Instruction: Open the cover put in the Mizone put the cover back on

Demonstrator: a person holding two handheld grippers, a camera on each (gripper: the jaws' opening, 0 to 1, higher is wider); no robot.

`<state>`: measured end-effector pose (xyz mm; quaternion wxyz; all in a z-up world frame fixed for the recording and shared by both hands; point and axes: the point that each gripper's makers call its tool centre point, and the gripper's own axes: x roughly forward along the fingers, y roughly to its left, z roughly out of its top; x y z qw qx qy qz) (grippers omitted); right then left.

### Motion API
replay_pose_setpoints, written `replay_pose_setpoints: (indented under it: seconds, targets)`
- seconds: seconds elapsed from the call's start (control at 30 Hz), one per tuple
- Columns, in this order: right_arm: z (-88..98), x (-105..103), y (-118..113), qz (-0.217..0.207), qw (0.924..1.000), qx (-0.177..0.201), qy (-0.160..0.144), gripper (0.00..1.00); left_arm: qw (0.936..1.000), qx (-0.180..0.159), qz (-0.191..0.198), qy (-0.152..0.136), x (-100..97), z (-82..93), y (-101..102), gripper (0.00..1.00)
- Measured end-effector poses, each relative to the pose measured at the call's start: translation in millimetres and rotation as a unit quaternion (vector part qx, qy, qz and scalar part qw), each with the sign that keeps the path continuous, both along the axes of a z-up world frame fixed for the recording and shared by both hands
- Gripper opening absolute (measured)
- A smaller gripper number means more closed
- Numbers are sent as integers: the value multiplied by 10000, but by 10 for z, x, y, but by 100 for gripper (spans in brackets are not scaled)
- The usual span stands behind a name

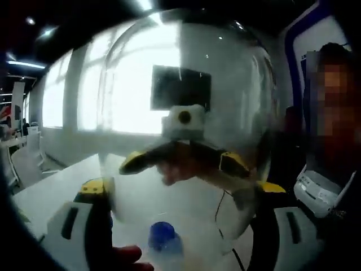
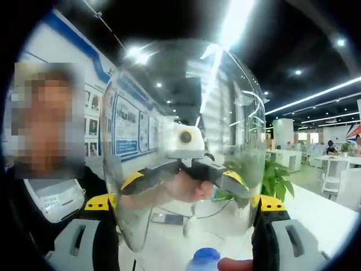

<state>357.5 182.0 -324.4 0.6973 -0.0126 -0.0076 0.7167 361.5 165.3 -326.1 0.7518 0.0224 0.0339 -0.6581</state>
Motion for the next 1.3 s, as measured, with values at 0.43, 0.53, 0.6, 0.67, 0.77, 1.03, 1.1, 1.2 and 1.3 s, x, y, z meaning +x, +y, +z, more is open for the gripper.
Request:
replay_pose_setpoints:
  seconds: [0.43,0.53,0.6,0.67,0.77,1.03,1.1,1.2,1.3]
  targets:
    - [-222,123,-17,7,9999,-97,-71,91,10000,30,1,-63,98,-224,-22,87]
    - [-291,146,-8,11,9999,-116,-35,91,10000,34,3,-27,117,-293,-11,87]
    - [-343,152,0,16,9999,-131,-18,91,10000,21,7,-4,138,-350,-7,87]
    - [-405,166,-2,22,9999,-165,-2,91,10000,34,11,12,161,-397,-5,87]
    - [-470,188,-6,21,9998,-198,22,91,10000,56,9,44,195,-467,-2,87]
    - [-681,237,3,11,9993,-368,46,91,9999,80,-4,88,240,-701,29,87]
    - [-717,241,4,19,9993,-368,58,91,9999,35,2,96,241,-733,29,87]
    - [-781,239,3,23,9993,-376,71,91,9999,37,5,105,251,-772,31,87]
    - [-829,242,-2,29,9994,-333,97,91,9999,11,7,125,249,-814,31,87]
